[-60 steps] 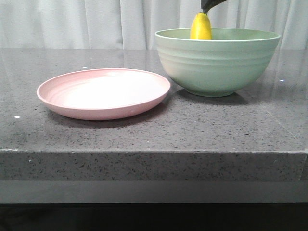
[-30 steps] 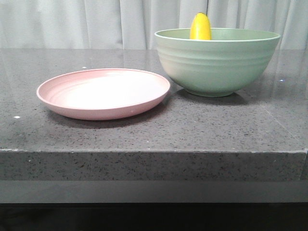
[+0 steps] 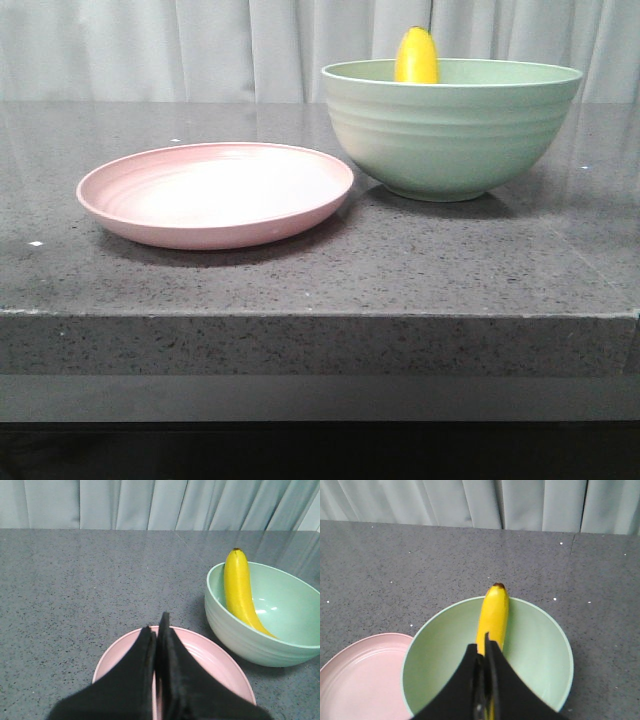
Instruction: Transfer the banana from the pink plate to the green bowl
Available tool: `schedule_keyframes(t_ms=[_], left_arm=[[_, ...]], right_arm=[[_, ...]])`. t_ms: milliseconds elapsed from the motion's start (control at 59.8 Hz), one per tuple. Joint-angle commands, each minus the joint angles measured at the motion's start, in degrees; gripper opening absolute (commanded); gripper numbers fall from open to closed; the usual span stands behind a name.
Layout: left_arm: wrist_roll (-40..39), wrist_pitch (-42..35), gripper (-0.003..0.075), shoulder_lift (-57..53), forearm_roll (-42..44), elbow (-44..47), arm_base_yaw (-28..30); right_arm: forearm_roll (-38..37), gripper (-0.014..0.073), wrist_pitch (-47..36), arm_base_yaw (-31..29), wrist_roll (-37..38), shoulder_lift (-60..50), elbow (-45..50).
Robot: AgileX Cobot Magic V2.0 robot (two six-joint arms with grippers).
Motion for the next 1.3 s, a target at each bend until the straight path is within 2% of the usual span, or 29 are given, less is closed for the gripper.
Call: schedule_keyframes(t_ms=[0, 301, 568, 769, 1287], left_arm=[[-0.1, -4.3, -0.002, -1.1, -0.1, -1.8, -0.5], [-0.1, -6.1, -0.002, -10.3, 1.2, 7.5, -0.5], [-0.1, -7.1, -0.002, -25.2, 1.4, 18.9, -0.5], [-0.1, -7.2, -0.002, -31.4, 1.4, 22.5, -0.5], [-0.1, -7.3, -0.002, -31.4, 1.4, 22.9, -0.5]], right_arm=[[0.0, -0.0068, -6.7, -0.4, -1.9, -7.4, 4.2], [0.0, -0.0068, -13.5, -0.4, -1.9, -27.2, 26.9], [0.0, -0.0068, -14.3, -0.4, -1.9, -42.1, 39.0], [0.0, -0.0068, -14.9, -0.4, -1.9, -45.3, 40.2], [0.0, -0.0068, -14.9, -0.4, -1.9, -45.3, 40.2]])
